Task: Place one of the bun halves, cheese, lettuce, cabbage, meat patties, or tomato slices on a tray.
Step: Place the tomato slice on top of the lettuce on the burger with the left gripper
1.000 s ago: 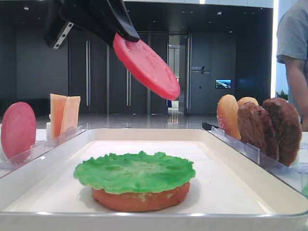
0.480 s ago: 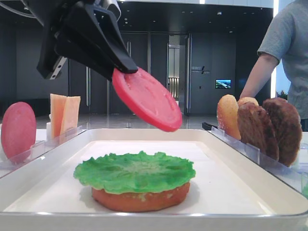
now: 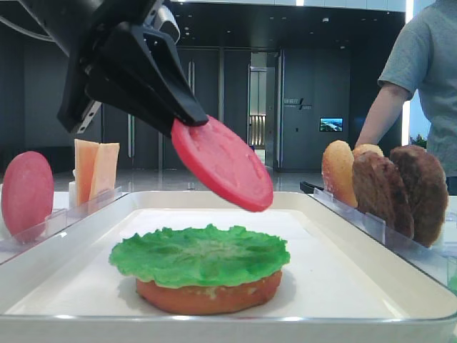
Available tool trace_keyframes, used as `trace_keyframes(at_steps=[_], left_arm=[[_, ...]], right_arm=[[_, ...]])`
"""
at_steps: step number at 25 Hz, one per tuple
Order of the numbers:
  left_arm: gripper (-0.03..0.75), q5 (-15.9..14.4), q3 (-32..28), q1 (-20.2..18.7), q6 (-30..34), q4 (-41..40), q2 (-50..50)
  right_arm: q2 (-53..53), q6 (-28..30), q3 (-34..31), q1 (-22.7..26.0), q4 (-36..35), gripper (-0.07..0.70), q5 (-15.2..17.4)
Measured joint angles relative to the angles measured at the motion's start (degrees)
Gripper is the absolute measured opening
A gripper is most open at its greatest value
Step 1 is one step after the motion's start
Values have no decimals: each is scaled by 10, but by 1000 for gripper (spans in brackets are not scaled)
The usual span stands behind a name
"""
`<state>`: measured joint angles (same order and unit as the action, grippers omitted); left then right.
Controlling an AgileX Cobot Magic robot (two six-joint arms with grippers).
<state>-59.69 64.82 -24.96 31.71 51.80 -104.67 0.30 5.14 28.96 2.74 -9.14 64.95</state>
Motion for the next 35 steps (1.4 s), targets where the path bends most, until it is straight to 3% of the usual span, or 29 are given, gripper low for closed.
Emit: trace_keyframes(at_steps=[21, 35], left_arm=[[61, 40, -21, 0, 44, 31, -32], [61, 38, -21, 0, 54, 45, -55]], right_arm=[[0, 0, 0, 0, 0, 342, 0], [0, 0, 0, 0, 0, 342, 0]])
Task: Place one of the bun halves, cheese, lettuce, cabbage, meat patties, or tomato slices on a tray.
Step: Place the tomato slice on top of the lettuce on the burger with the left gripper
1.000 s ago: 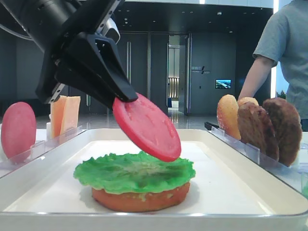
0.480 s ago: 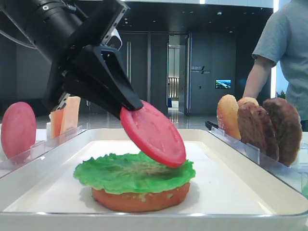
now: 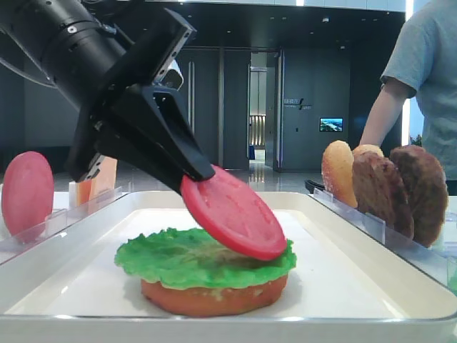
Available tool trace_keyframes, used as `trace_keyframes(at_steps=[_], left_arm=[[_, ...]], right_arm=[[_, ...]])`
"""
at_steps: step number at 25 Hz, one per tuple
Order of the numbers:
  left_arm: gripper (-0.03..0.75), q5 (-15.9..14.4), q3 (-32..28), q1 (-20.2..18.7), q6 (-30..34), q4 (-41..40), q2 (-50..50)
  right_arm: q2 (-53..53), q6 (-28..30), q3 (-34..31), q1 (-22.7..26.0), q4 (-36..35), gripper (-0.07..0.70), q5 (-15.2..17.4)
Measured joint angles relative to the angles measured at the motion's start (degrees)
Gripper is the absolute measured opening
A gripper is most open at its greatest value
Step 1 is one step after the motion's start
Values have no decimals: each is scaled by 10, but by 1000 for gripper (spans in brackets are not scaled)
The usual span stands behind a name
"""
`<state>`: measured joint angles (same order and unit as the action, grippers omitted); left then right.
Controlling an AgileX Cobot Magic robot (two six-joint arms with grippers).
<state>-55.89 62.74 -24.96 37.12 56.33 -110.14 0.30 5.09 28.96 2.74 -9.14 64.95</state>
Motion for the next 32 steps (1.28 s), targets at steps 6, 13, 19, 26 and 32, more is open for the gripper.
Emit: trace_keyframes(at_steps=[6, 13, 19, 26, 32], left_arm=[[61, 4, 0, 0, -18, -12, 0], [268, 5, 0, 0, -32, -18, -1], [486, 5, 0, 0, -57, -22, -1], [525, 2, 0, 0, -99, -49, 3], [526, -1, 15, 1, -141, -89, 24]], right_arm=[[0, 0, 0, 0, 0, 342, 0], [0, 0, 0, 0, 0, 342, 0], [0, 0, 0, 0, 0, 342, 0], [0, 0, 0, 0, 0, 342, 0], [0, 0, 0, 0, 0, 342, 0]])
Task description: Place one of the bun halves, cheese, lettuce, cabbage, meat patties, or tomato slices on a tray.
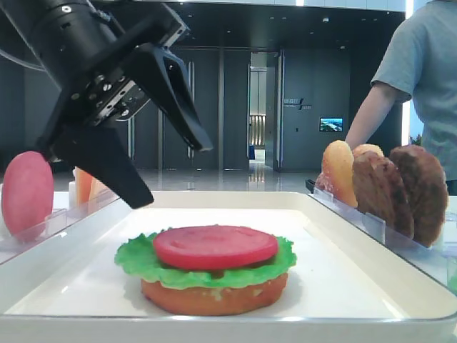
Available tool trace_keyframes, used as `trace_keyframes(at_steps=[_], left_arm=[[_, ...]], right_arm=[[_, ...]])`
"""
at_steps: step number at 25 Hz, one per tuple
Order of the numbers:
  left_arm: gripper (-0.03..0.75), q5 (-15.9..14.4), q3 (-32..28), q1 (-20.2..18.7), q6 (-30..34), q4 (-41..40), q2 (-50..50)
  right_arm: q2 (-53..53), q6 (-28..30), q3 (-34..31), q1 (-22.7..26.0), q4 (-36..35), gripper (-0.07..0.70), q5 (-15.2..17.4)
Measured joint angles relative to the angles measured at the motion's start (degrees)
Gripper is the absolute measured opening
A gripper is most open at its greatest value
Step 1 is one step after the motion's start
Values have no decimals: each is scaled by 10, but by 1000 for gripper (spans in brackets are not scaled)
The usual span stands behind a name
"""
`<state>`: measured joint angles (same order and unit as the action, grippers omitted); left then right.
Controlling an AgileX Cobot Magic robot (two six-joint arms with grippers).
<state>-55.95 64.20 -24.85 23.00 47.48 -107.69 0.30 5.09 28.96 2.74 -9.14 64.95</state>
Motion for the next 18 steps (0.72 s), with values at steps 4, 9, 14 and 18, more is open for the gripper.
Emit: trace_keyframes(at_steps=[4, 9, 14, 18], left_arm=[[526, -3, 3, 0, -15, -16, 7], [526, -5, 19, 0, -63, -79, 20], [526, -15, 38, 0, -118, -153, 47], [526, -30, 47, 0, -158, -210, 63]], right_arm=[[0, 0, 0, 0, 0, 342, 0], [0, 0, 0, 0, -1, 342, 0], [0, 0, 0, 0, -1, 342, 0], [0, 0, 0, 0, -1, 342, 0]])
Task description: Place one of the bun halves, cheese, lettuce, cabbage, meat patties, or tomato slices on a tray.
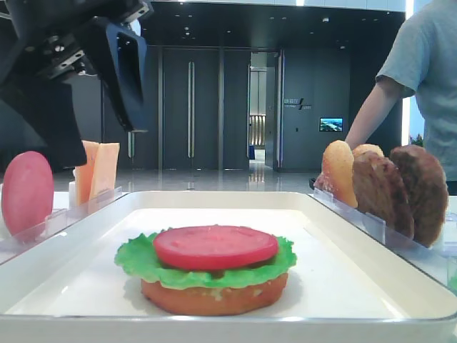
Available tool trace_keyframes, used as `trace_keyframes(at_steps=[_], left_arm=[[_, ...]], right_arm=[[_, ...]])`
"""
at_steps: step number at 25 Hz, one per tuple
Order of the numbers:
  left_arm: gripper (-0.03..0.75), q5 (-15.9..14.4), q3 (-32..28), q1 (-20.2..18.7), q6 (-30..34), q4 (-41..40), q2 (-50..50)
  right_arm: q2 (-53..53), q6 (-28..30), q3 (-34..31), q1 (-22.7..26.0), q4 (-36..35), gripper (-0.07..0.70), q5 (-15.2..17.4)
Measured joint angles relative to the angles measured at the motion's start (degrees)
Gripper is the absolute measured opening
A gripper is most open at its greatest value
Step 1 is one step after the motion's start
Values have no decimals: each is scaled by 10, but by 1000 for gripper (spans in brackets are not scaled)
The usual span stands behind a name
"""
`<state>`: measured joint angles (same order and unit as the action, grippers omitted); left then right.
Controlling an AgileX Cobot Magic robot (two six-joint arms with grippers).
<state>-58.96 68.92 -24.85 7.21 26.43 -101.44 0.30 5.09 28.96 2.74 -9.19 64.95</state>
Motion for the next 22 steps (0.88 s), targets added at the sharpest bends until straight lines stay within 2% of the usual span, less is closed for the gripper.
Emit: trace_keyframes(at_steps=[13, 22], left_arm=[[526, -20, 4, 0, -72, -102, 33], [526, -76, 55, 0, -120, -187, 37]], right_arm=[[0, 0, 0, 0, 0, 342, 0], [0, 0, 0, 0, 0, 342, 0]])
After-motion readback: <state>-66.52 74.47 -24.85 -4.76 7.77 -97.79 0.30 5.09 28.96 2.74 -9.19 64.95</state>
